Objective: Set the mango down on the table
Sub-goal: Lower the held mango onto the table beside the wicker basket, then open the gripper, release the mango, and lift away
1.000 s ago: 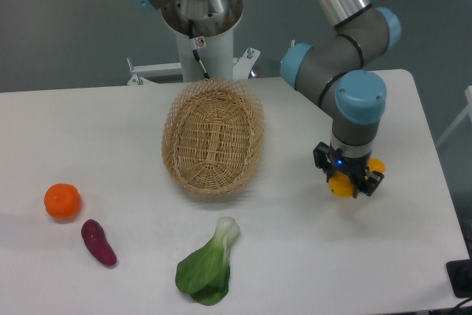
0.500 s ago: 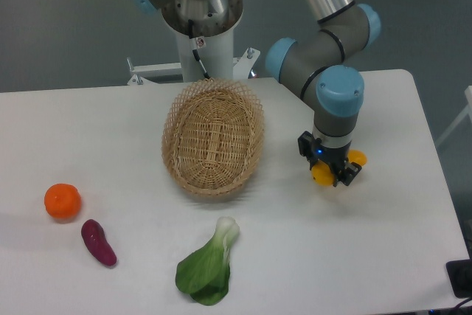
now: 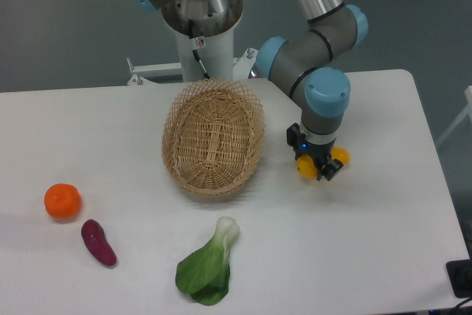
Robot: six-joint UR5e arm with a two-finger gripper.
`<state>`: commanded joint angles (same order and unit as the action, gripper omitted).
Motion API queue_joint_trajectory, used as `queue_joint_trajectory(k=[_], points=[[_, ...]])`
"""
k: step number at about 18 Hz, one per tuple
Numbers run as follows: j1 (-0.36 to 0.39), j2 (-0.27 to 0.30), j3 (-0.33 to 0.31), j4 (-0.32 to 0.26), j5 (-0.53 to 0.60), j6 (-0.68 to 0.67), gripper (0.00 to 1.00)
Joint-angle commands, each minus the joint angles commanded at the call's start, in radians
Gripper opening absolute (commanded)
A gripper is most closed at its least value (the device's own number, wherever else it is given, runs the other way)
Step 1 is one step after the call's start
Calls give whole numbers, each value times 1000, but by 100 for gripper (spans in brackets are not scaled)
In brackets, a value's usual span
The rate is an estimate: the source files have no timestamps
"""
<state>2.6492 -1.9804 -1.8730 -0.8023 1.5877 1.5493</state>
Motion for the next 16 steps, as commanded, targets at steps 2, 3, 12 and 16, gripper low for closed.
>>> queue_joint_trajectory(k=[2, 3, 12, 16], points=[[2, 5, 14, 0, -3, -6, 100], [5, 6, 34, -2, -5, -11, 100], [-5, -9, 195, -55, 3, -12, 100], [-28, -44, 319, -187, 2, -15, 100]])
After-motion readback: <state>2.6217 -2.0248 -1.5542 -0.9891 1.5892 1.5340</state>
